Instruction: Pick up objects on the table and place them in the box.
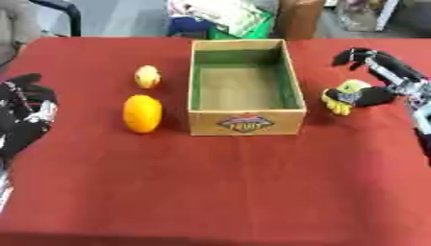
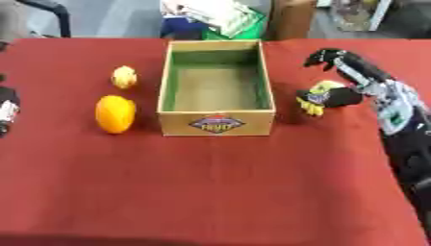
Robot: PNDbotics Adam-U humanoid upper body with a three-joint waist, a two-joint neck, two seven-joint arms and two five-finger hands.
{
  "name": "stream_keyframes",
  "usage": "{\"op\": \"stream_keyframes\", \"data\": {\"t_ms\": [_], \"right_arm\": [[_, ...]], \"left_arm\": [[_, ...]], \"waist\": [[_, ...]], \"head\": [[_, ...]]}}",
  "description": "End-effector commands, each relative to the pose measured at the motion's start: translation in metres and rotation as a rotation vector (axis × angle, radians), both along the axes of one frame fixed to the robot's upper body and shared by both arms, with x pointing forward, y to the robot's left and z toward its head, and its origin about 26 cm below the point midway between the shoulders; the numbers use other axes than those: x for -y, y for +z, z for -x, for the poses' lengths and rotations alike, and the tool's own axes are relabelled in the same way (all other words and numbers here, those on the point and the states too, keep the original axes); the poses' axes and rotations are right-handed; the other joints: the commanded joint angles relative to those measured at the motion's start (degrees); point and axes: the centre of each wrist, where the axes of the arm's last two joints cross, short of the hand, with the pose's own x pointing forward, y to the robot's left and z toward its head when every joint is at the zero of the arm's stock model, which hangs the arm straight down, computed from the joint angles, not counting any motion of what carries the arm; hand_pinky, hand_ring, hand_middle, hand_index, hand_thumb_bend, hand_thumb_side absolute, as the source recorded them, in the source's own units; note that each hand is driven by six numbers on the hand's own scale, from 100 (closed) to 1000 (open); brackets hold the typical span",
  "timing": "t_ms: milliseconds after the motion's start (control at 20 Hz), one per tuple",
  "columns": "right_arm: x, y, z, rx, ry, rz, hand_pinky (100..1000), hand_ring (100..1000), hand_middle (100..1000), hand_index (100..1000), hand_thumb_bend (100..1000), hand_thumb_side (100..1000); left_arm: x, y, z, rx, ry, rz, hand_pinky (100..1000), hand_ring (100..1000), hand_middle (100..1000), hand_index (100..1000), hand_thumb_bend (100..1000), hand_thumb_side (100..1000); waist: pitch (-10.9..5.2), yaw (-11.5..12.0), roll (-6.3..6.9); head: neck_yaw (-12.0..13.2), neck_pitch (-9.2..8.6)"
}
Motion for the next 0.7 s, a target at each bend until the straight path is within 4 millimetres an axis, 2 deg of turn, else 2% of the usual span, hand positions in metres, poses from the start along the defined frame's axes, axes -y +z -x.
{"op": "stream_keyframes", "data": {"t_ms": [50,300,500,600,650,700], "right_arm": [[0.015,0.015,0.000,0.004,-0.037,0.049,743,831,838,825,451,555],[0.018,0.016,0.000,-0.014,-0.077,0.077,776,856,854,841,428,543],[0.021,0.017,0.001,0.008,-0.139,0.101,807,879,866,850,447,590],[0.023,0.016,0.002,0.027,-0.185,0.119,832,895,875,857,458,647],[0.024,0.015,0.002,0.030,-0.208,0.136,843,901,880,861,375,658],[0.025,0.013,0.003,0.034,-0.230,0.153,844,902,880,862,370,659]], "left_arm": [[-0.004,0.011,0.000,0.029,-0.002,-0.027,591,608,582,794,181,214],[-0.004,0.011,0.000,0.028,-0.002,-0.027,591,608,582,795,182,214],[-0.004,0.011,0.000,0.028,-0.002,-0.028,591,608,582,795,182,214],[-0.004,0.011,0.001,0.026,-0.002,-0.028,591,608,582,795,182,215],[-0.004,0.011,0.001,0.026,-0.002,-0.028,591,608,582,795,182,215],[-0.004,0.011,0.001,0.025,-0.002,-0.028,591,608,582,795,182,215]], "waist": [[-0.75,0.0,0.10],[-0.78,0.1,0.04],[-0.77,0.2,-0.05],[-0.75,0.2,-0.05],[-0.74,0.2,-0.04],[-0.73,0.2,-0.04]], "head": [[-0.1,0.12],[-0.2,-0.01],[-0.2,-0.02],[-0.3,0.00],[-0.3,0.01],[-0.3,0.02]]}}
